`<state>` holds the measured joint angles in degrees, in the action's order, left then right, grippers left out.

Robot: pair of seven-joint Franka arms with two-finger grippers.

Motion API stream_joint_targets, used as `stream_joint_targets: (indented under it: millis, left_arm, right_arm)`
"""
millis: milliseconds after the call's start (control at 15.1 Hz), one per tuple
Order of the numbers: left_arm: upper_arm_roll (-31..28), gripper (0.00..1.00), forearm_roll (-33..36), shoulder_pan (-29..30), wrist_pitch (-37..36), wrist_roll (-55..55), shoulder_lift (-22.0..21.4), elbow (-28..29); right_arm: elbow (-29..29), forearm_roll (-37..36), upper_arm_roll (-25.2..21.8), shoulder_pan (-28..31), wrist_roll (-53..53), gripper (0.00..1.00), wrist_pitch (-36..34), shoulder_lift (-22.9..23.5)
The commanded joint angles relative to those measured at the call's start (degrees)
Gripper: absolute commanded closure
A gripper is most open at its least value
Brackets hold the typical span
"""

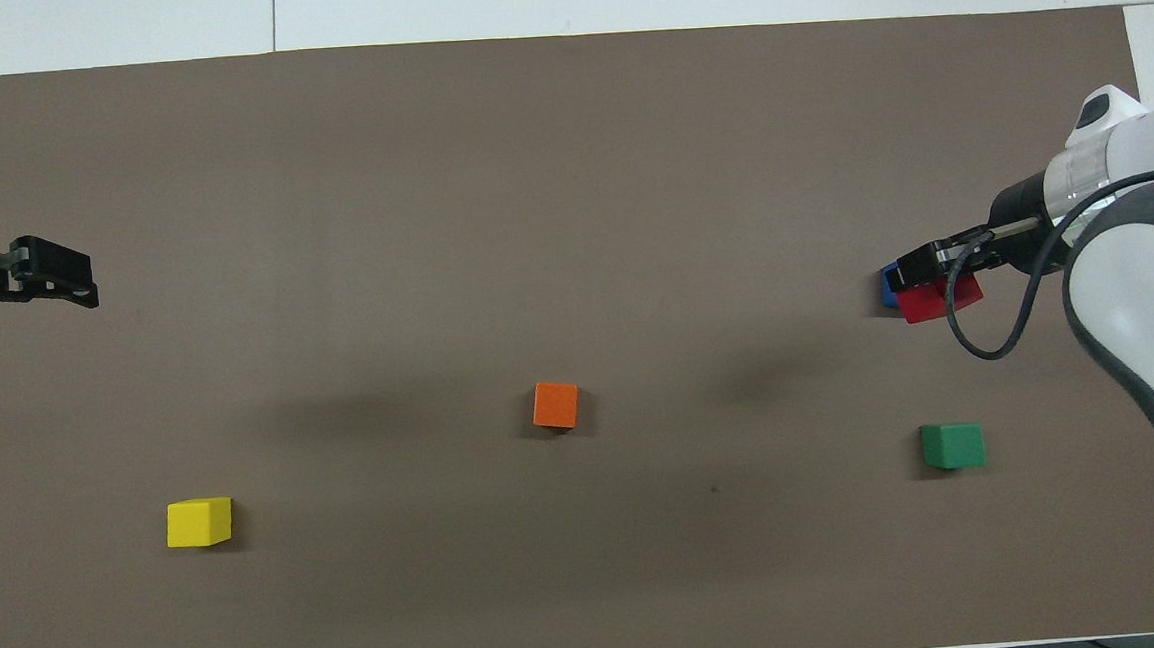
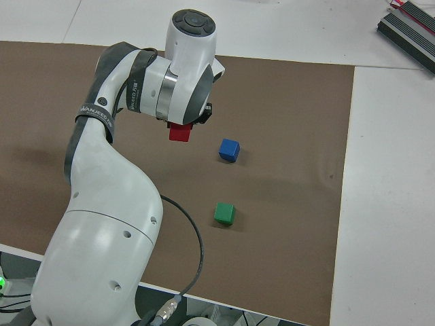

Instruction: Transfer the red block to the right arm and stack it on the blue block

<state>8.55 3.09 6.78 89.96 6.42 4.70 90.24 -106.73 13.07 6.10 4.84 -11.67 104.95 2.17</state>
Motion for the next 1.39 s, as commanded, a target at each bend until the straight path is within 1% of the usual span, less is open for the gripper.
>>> stream_joint_targets:
  millis: [0,133,199,265,464,597,730,863,995,1128,1327]
  left_arm:
    - [-0.2,0.0,1.9,-1.9,-1.6,-0.5,-1.5,1.7]
    - [0.1,0.0,1.8,-2.7,-2.1,-0.1,-2.4,3.9]
    - [0.0,0.0,1.7,-2.7,-1.4,-0.1,-3.9,6.2]
    - [-0.3,0.0,1.3,-2.7,-0.8,-0.3,-5.3,7.3]
    - [-0.5,0.0,0.3,-3.1,-0.5,-0.5,-5.9,7.4]
    - [-0.5,0.0,-0.5,-3.1,-0.1,-0.5,-7.6,8.7]
    - [-1.0,0.0,-2.0,-3.1,3.6,-0.4,-7.8,8.9]
    - [-1.2,0.0,-1.9,-3.2,6.6,-0.4,-7.5,9.1]
    - [-1.4,0.0,-2.0,-4.0,7.4,-0.2,-7.2,8.6]
    - [-2.2,0.0,-1.9,-4.8,7.9,-0.4,-7.0,8.4]
    - [-2.3,0.0,-2.1,-5.2,8.2,-0.8,-5.9,6.5]
  right_arm:
    - [-1.2,-8.0,0.4,-1.0,8.7,1.0,2.8,0.4]
    - [-3.3,-11.6,0.4,-0.9,11.6,1.0,5.3,0.9]
    - [-4.9,-12.9,0.4,-0.6,12.5,1.0,7.4,1.0]
    - [-6.2,-14.3,0.4,-0.5,13.8,1.0,9.9,1.3]
    - [-9.5,-18.2,0.4,-0.3,15.6,1.0,18.6,3.7]
    - [-12.0,-19.1,0.4,-0.3,15.6,1.0,22.5,4.2]
    - [-14.9,-19.3,0.3,-0.1,15.6,1.0,26.1,3.7]
    - [-15.6,-19.3,0.3,1.4,15.7,1.0,28.2,4.4]
    - [-16.4,-19.3,0.2,1.7,15.6,1.0,30.8,5.4]
    - [-16.8,-19.3,0.2,1.9,15.6,1.0,31.3,5.4]
    - [-17.0,-19.3,0.3,2.0,16.9,1.0,32.1,5.3]
